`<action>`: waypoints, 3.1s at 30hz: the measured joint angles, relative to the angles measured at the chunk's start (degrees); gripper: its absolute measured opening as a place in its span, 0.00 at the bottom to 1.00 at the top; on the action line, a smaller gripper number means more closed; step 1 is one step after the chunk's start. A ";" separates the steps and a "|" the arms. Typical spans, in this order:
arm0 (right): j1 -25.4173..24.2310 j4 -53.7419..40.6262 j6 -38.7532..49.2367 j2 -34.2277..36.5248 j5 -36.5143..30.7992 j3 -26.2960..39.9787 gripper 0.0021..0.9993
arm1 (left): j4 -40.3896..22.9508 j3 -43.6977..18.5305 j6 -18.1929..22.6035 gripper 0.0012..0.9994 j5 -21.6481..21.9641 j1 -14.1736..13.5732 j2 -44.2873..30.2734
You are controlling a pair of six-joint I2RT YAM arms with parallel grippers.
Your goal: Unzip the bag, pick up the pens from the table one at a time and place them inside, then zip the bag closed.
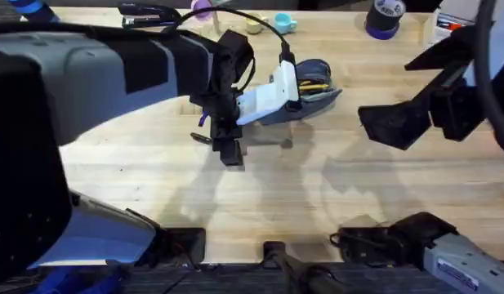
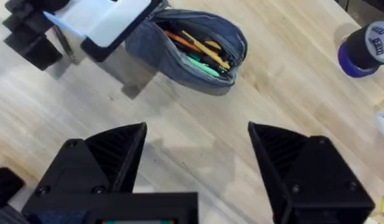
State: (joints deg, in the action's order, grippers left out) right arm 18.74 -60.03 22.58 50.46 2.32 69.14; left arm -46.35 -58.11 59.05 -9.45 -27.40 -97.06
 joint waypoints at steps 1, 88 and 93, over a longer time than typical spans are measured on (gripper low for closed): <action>0.00 -0.02 0.03 -0.01 0.01 0.00 1.00 | 0.07 0.01 -0.01 0.99 -0.02 0.00 0.00; 0.00 1.61 0.73 -0.01 -0.65 0.00 1.00 | -26.90 -41.30 -17.54 0.04 6.32 -0.25 -10.88; 0.00 2.40 1.06 -0.01 -0.65 0.00 1.00 | -23.81 -44.21 -22.11 0.04 6.23 -1.59 -10.88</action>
State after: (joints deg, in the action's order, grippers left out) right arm 18.74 -57.63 23.64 50.46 1.67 69.14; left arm -70.16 -102.32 36.94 -3.22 -28.98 -107.94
